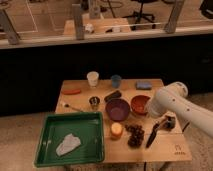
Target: Stack bowls into tray
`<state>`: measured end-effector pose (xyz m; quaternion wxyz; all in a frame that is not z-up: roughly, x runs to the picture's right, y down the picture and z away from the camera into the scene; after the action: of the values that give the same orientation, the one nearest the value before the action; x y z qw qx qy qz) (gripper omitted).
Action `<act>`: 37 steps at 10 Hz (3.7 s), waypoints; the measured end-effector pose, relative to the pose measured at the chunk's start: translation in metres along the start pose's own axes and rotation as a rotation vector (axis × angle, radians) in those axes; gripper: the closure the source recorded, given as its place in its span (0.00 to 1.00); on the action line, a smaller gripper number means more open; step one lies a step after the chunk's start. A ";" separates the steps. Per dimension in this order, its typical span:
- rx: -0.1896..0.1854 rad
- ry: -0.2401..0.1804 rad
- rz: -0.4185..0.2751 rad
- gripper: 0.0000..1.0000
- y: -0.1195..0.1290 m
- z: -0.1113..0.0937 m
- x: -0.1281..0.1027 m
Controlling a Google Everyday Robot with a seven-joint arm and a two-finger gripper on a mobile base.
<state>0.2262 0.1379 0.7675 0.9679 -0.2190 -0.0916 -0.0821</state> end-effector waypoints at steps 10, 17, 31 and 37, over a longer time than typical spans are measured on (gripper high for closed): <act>0.012 -0.208 -0.157 0.70 -0.010 0.011 -0.103; 0.016 -0.256 -0.167 0.20 -0.016 0.018 -0.118; -0.065 -0.124 -0.064 0.20 -0.008 0.009 -0.086; -0.156 -0.111 -0.031 0.20 -0.008 0.018 -0.091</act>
<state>0.1340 0.1501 0.7677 0.9401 -0.2963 -0.1417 -0.0916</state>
